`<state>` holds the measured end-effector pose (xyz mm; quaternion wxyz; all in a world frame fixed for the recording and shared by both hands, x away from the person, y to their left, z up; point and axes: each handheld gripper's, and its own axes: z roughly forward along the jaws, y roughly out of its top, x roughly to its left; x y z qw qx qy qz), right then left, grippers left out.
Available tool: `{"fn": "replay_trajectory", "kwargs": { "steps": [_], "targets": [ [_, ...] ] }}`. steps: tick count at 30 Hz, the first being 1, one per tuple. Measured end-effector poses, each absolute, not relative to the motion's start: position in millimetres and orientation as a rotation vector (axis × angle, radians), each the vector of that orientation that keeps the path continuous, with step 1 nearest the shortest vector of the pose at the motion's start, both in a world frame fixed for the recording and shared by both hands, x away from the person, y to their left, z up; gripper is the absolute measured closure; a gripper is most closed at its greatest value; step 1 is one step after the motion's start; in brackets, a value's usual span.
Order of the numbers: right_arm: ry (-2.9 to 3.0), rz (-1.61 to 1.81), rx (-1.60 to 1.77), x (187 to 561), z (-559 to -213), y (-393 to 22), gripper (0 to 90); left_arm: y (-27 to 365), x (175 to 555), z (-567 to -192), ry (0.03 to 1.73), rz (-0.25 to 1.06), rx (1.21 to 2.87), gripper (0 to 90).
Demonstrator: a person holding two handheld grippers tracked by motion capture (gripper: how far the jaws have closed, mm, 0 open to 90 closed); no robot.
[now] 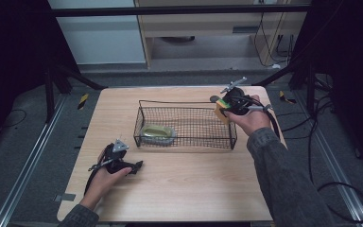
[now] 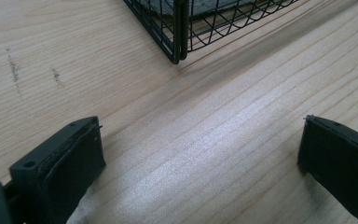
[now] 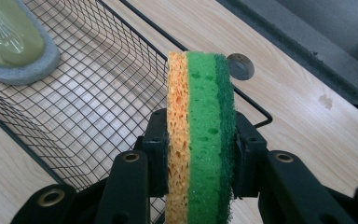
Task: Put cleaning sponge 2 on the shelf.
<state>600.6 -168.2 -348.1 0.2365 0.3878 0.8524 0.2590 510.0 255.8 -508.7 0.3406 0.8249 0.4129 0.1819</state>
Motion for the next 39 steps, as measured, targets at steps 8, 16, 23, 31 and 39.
{"fn": "replay_trajectory", "kwargs": {
  "steps": [8,16,23,31,39],
  "targets": [
    [2.347,0.714,1.094,609,-363,-174,64.7,256,510,-509,1.075,0.473,2.146,0.0],
    [2.353,0.707,1.108,613,-367,-179,64.7,256,510,-509,1.075,0.473,2.146,0.0],
    [2.361,0.69,1.115,616,-374,-180,64.7,256,510,-509,1.078,0.471,2.144,0.0],
    [2.372,0.686,1.125,619,-383,-180,64.7,256,510,-509,1.078,0.471,2.144,0.0],
    [2.379,0.668,1.132,623,-390,-177,64.7,256,510,-509,1.078,0.471,2.144,0.0]
  ]
}}
